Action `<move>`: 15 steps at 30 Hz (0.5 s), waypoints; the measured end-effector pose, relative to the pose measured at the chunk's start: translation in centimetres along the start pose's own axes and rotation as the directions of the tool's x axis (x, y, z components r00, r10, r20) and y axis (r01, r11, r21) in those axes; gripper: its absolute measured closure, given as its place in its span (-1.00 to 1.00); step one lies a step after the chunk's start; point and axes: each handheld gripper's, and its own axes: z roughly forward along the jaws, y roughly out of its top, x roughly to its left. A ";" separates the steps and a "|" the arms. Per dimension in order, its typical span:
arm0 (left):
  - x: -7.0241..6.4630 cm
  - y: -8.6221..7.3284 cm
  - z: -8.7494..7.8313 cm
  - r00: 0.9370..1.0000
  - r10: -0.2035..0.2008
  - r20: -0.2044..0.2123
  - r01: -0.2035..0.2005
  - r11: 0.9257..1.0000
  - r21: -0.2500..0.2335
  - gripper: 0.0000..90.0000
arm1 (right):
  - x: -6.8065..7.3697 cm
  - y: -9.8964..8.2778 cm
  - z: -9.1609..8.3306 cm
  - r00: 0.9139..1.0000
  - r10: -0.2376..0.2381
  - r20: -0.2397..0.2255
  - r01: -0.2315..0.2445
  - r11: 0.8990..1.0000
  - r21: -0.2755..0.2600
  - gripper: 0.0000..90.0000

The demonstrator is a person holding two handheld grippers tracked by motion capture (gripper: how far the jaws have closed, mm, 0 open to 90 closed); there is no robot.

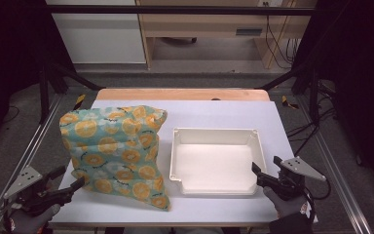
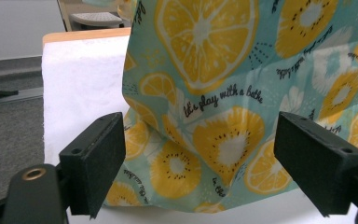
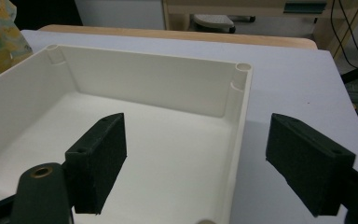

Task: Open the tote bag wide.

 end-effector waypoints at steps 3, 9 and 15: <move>0.0 0.0 -0.1 1.000 -0.002 0.003 0.002 1.000 -0.003 -0.65 | 0.2 0.0 0.1 1.000 -0.004 -0.004 0.004 1.000 0.004 -0.51; -0.1 0.5 -0.5 1.000 0.006 0.010 -0.006 1.000 -0.018 -0.65 | 1.2 0.5 0.1 0.999 -0.002 -0.042 0.002 1.000 -0.002 -0.45; -0.2 0.8 -0.5 1.000 0.003 0.019 -0.002 1.000 -0.018 -0.65 | 2.6 1.1 0.3 0.997 -0.015 -0.079 0.014 1.000 -0.005 -0.40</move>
